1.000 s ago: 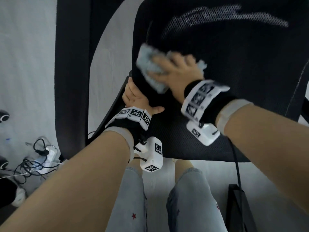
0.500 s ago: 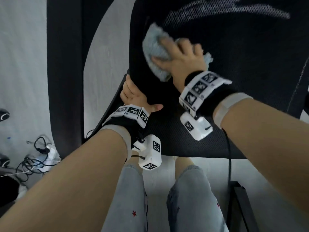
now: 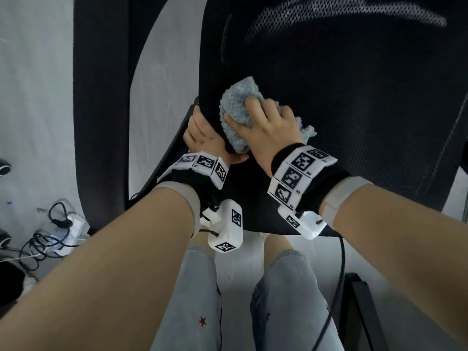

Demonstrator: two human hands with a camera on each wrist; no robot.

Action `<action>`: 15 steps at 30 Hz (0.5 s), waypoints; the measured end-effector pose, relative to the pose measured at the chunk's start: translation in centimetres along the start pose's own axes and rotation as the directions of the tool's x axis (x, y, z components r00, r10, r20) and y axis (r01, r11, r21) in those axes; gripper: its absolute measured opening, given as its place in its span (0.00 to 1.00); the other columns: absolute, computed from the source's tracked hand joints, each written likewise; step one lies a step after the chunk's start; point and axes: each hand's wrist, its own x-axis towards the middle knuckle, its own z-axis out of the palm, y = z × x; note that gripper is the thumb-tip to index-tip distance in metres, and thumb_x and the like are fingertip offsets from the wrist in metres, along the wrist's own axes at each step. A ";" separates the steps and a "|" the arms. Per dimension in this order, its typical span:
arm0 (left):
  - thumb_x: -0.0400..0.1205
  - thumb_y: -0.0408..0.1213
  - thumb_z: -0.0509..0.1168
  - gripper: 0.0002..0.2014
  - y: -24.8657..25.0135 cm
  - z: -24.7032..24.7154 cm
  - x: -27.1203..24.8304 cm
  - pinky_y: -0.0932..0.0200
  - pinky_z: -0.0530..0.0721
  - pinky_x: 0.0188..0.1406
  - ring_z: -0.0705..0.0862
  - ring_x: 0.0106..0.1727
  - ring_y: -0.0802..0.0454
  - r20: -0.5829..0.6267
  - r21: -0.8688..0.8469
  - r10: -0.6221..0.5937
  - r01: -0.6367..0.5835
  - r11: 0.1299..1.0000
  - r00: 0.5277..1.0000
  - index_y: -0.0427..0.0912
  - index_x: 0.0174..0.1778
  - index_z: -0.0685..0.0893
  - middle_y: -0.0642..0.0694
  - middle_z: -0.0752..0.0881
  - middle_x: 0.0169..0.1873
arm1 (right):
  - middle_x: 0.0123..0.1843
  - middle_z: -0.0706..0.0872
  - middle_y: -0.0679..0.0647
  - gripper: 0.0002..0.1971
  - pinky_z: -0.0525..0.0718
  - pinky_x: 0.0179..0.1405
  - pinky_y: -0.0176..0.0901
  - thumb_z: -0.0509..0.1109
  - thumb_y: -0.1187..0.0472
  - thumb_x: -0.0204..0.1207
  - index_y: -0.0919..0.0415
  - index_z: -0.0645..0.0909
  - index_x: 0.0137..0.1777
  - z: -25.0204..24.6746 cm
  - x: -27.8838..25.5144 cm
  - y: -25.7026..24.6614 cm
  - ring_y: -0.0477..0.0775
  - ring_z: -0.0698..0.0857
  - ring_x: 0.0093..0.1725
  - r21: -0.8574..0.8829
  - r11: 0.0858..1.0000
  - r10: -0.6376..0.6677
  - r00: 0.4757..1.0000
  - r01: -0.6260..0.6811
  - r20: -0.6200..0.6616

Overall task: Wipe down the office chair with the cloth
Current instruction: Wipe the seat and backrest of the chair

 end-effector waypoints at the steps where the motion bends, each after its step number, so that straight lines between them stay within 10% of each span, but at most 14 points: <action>1: 0.57 0.56 0.77 0.63 0.1 0.0 -0.1 0.60 0.47 0.74 0.55 0.79 0.46 0.008 -0.008 0.008 -0.008 1.000 1.000 0.33 0.79 0.46 0.41 0.52 0.79 | 0.60 0.63 0.55 0.29 0.83 0.44 0.45 0.52 0.43 0.66 0.36 0.71 0.69 0.1 -0.4 0.1 0.55 0.66 0.53 -0.019 1.000 0.020 1.000 -0.020 -0.016; 10: 0.49 0.73 0.57 0.64 0.2 0.2 -0.4 0.59 0.57 0.68 0.71 0.71 0.40 -0.126 -0.020 -0.033 0.030 0.999 0.991 0.31 0.76 0.60 0.38 0.67 0.73 | 0.59 0.69 0.56 0.28 0.82 0.40 0.45 0.44 0.54 0.70 0.38 0.77 0.64 -0.5 2.9 -1.2 0.56 0.65 0.50 0.059 0.986 0.157 0.988 -0.156 -0.016; 15: 0.59 0.53 0.77 0.59 0.8 -0.7 -0.7 0.53 0.59 0.74 0.62 0.75 0.41 0.019 -0.049 -0.071 0.072 0.996 0.997 0.35 0.79 0.49 0.40 0.57 0.77 | 0.59 0.62 0.54 0.27 0.82 0.44 0.45 0.45 0.50 0.68 0.35 0.78 0.63 -0.5 -0.8 -0.3 0.56 0.64 0.53 0.049 0.993 0.105 0.994 -0.107 0.041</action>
